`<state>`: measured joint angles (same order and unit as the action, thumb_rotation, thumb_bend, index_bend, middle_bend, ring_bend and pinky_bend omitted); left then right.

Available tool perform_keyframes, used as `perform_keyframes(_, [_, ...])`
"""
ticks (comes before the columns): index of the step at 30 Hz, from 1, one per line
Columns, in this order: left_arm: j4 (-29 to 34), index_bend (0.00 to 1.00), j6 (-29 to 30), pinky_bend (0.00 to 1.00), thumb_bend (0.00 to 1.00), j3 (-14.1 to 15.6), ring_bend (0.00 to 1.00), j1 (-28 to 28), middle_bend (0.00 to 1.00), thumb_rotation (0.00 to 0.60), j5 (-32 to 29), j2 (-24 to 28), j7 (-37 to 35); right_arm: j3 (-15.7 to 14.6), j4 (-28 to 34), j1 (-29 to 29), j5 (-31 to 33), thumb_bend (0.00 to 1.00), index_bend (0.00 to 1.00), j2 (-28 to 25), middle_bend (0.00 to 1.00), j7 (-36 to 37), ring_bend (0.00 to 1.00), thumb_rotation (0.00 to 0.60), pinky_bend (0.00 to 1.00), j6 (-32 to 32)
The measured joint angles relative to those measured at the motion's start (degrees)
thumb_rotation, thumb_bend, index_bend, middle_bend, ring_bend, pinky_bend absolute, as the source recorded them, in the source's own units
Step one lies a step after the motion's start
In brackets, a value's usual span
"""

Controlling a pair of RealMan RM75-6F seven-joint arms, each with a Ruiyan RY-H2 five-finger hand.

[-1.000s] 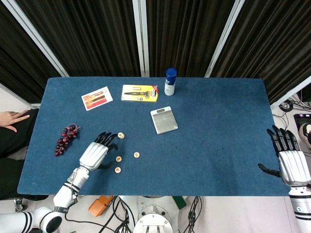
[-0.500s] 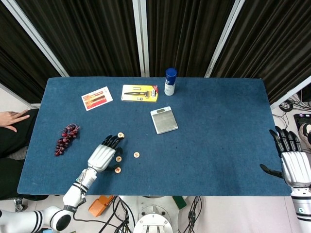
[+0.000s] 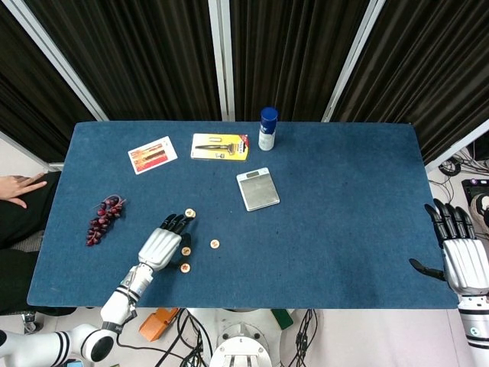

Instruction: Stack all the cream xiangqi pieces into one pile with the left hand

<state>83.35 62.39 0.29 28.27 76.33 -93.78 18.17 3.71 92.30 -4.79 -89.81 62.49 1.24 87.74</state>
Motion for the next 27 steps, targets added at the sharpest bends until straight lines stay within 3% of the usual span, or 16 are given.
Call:
perform_keyframes(16, [0.76,0.52,0.14,0.00,0.35,-1.73,0.00,0.12,0.07,0.593,0.25,1.17,-0.70,0.12,0.08,0.00,-0.16,0.10,0.00,-0.11,0.00,-0.12,0.00,0.600,0.07,0.25])
perform_keyframes(22, [2.81,0.52,-0.51,0.00,0.35,-5.88,0.00,2.39,0.07,0.593,-0.75,3.35,-0.60,0.13,0.07,-0.18,-0.34,0.10,0.00,-0.01,0.00,-0.14,0.00,0.600,0.07,0.09])
perform_keyframes(27, [2.93,0.52,-5.15,0.00,0.35,-9.98,0.00,5.91,0.07,0.593,-6.14,3.92,-0.30,0.09,-0.13,-0.15,-0.23,0.10,0.00,0.14,0.00,0.09,0.00,0.600,0.07,0.04])
